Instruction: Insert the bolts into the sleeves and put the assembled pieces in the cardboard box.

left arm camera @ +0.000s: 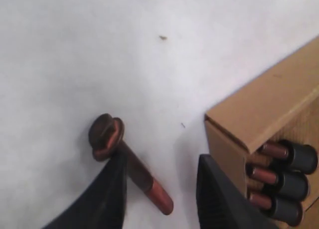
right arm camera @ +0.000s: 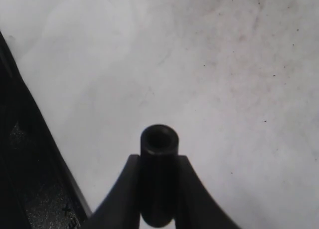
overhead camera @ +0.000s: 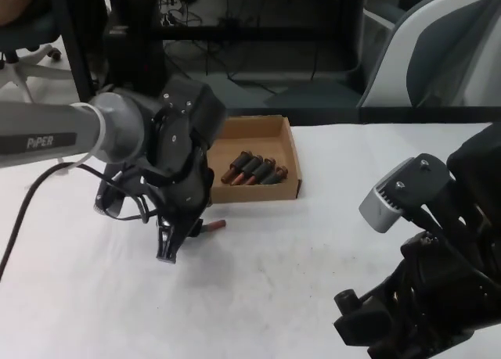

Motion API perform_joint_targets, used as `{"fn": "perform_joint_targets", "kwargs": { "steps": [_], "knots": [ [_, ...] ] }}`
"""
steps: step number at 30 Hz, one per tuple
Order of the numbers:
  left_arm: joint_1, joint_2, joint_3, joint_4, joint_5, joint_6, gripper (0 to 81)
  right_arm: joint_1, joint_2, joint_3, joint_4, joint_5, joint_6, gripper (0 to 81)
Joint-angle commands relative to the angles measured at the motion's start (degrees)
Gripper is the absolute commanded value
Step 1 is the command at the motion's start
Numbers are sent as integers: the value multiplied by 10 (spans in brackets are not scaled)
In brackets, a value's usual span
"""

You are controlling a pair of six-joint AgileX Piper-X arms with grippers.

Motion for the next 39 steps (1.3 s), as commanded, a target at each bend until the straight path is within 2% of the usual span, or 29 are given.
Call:
{"fn": "perform_joint_targets", "kwargs": {
  "steps": [1,8,31,39],
  "knots": [
    [-5,-3,-6,22,0,-10,452,1,-6,0,-3,-9,-4,4],
    [-6,-3,-6,23,1,-47,452,1,-6,0,-3,-9,-4,4],
    [-18,-1,-12,39,-9,-42,452,1,-6,0,-2,-9,-5,4],
    [-29,8,-12,48,-28,-111,452,1,-17,0,-1,-9,-5,4]
  ]
}}
